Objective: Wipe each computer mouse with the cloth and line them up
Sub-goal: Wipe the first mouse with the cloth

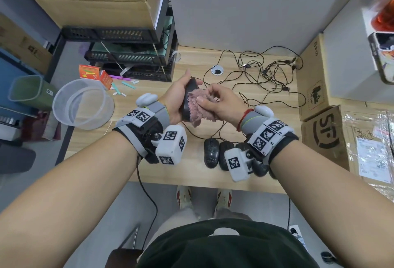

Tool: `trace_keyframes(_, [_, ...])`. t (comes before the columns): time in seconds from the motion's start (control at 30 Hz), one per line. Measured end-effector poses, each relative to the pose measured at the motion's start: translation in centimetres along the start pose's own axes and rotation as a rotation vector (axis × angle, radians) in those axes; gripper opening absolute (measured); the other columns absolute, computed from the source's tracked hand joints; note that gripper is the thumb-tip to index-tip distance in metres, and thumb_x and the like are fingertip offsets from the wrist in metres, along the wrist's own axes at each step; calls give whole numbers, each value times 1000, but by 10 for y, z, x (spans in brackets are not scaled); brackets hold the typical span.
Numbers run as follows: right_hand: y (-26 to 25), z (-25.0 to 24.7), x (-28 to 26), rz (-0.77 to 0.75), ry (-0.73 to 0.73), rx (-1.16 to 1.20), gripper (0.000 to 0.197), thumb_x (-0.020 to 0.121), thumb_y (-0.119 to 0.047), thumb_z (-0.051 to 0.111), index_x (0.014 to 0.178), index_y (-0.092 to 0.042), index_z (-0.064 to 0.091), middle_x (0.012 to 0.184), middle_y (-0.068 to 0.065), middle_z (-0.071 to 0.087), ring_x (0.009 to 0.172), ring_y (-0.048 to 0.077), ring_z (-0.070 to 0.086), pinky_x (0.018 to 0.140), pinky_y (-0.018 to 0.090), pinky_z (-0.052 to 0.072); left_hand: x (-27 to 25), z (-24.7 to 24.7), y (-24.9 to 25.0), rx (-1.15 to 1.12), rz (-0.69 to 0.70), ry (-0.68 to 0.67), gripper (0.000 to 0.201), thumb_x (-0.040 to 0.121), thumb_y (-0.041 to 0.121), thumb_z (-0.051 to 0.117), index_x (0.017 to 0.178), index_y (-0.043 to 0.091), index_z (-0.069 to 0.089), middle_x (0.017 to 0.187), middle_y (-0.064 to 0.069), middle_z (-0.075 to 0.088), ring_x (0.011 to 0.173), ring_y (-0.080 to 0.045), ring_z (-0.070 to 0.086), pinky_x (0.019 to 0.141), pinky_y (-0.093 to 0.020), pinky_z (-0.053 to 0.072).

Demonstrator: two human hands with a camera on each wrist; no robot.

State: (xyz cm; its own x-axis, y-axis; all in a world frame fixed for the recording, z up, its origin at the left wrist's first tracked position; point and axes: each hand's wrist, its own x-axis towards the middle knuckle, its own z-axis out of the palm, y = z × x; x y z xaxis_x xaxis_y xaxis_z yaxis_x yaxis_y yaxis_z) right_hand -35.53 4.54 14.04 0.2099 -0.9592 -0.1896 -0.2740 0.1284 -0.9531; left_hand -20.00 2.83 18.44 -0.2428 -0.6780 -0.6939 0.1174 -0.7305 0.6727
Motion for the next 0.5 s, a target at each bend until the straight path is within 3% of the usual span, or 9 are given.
trace_keyframes(0.1, [-5,2,11,24,172,113,25,92,-23,69,82,-12,49,67,4,53,46,10,49,45,24,41,0,2,-5,52,-62,-118,68,93,75,35,99,16,66,88,-14,60,71,-26,58,65,-33,49])
trace_keyframes(0.17, [-10,0,18,59,271,119,26,91,-28,69,84,-12,50,63,2,53,47,13,49,45,25,42,0,7,-7,70,-52,-104,68,95,75,31,96,17,67,82,-11,63,67,-25,59,63,-32,49])
trace_keyframes(0.23, [-14,1,17,51,247,107,26,89,-31,71,85,-13,51,67,0,54,49,14,51,46,26,42,0,8,-6,37,-15,-67,66,98,71,29,100,17,67,84,-9,67,67,-24,62,60,-29,51])
trace_keyframes(0.33, [-16,2,6,-4,82,17,28,85,-23,78,89,-15,51,78,1,51,56,11,49,47,27,45,4,2,0,-98,21,-56,68,101,65,29,130,12,59,119,-18,70,92,-31,71,76,-42,60])
trace_keyframes(0.4, [-14,2,2,-31,26,-42,34,78,-27,83,86,-17,52,80,1,52,63,11,50,53,28,47,4,-1,2,-116,51,-18,62,103,61,30,136,15,55,132,-16,65,105,-30,70,81,-41,60])
trace_keyframes(0.5, [-19,2,9,22,136,66,37,74,-38,82,76,-20,50,78,7,51,65,18,51,50,29,45,2,-1,3,-75,5,-101,61,103,61,30,115,14,67,105,-14,68,82,-27,68,63,-32,58])
